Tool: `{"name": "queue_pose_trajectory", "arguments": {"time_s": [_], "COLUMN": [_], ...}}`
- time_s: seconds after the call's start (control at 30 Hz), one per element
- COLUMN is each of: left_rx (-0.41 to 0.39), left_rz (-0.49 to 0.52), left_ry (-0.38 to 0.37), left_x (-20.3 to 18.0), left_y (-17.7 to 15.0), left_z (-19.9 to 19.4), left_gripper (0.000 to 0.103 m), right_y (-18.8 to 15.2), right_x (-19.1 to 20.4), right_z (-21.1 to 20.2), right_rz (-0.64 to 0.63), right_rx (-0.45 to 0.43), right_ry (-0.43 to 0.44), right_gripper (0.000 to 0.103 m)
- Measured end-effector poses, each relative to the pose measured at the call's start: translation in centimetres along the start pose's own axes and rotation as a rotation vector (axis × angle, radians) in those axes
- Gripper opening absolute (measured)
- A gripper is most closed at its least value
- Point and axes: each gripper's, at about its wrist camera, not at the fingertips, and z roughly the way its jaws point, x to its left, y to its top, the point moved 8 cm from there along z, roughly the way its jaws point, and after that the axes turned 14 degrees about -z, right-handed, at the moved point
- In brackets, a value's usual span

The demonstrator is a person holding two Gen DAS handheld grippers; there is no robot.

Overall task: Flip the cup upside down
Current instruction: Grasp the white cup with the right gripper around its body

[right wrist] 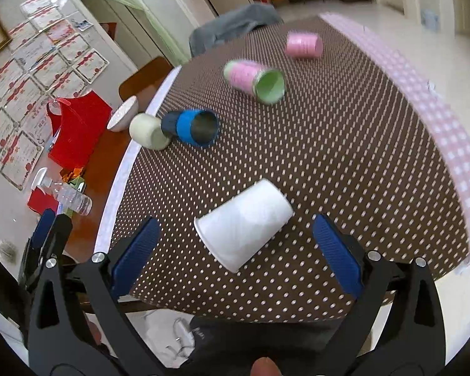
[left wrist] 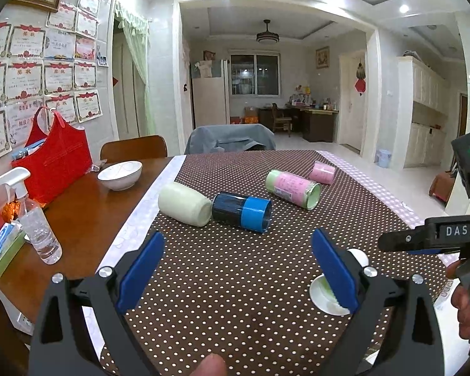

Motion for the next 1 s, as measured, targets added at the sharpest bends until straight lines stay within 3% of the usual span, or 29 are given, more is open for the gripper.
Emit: {"name": "queue_pose_trajectory", "arguments": {"time_s": [0.17,0.37,0.8,1.0], "left_rx": [0.025,0.033,0.089,0.133], "left_rz": [0.006,0.027,0.011,0.003], "left_ry": [0.007,0.016,-0.039,-0.082], "left_x": [0.5,1.4,3.1,2.8], "left_y": [-0.8,-1.1,-1.4,-2.4], "left_z": [1.6,3.6,7.9,9.3], "left_gripper": [0.093,0.093,0.093,0.093], "right_y": [-1.1,-0.9,-0.7,-0.6], "right_x": [-0.7,-1.3,-2.4,-2.1], "right_z": [2.4,3.8,7.7,9.9], "right_rz": [0.14,0.285,0.521,0.567], "right_rx": [0.107,0.156,0.293,0.376], "right_ry": [0.074,0.099,0.026,-0.009], "right_gripper": [0.097,0.097,0.097,0.08]}}
